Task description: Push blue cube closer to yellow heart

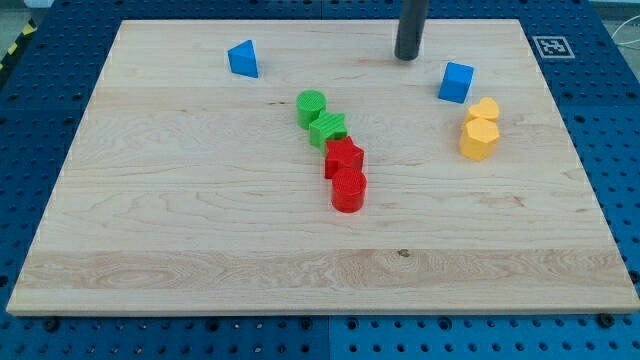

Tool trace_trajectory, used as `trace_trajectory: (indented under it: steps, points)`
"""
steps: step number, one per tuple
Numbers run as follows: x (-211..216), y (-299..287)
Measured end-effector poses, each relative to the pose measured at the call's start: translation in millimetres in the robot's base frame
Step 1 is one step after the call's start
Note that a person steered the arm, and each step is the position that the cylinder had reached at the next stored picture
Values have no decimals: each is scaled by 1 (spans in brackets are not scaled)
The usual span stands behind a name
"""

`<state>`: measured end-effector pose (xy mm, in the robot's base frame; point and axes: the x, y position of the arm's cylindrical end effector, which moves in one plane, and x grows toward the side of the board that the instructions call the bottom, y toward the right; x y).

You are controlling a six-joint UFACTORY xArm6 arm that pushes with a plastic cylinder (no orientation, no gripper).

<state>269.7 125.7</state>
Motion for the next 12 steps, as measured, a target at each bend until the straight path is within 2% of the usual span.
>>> trace_trajectory:
  steps: [4,9,12]
  points:
    - [37,17]
    - [57,39]
    - [14,39]
